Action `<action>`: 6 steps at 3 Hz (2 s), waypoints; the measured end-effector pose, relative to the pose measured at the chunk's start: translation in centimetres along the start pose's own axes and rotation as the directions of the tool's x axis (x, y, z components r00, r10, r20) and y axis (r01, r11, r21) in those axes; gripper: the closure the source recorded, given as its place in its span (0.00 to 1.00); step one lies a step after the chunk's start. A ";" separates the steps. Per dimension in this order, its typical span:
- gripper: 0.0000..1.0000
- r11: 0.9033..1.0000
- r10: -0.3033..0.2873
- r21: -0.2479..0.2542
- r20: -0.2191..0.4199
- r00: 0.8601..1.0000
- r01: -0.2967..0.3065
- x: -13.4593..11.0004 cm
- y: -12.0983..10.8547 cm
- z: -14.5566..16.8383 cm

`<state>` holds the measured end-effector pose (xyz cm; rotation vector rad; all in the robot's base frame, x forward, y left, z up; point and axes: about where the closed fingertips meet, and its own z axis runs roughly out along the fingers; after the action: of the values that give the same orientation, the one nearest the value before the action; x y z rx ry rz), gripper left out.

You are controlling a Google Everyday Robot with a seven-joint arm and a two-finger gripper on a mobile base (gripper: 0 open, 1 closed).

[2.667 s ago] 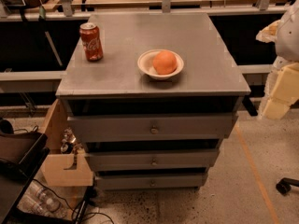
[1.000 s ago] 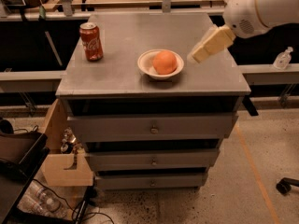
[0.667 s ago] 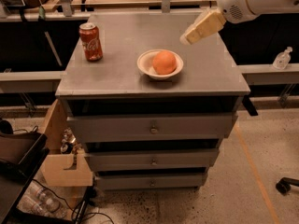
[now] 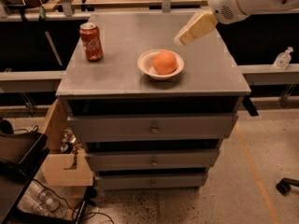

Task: Pick orange from paper bowl and place on counter

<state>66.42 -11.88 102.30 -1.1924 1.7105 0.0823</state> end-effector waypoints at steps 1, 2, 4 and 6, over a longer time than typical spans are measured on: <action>0.00 0.994 0.015 -0.109 -0.004 1.000 -0.016 0.3 0.6 3.4; 0.18 0.981 0.039 -0.191 -0.006 0.999 -0.039 0.9 1.6 5.7; 0.31 0.952 0.119 -0.287 0.015 0.993 -0.110 3.1 4.6 8.2; 0.31 0.917 0.181 -0.366 0.022 0.983 -0.160 5.3 7.4 9.9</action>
Offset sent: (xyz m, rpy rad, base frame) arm 0.0348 0.0439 -0.0632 0.0488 0.2247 0.1732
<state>67.64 -6.24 90.14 -1.2879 1.7962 0.5557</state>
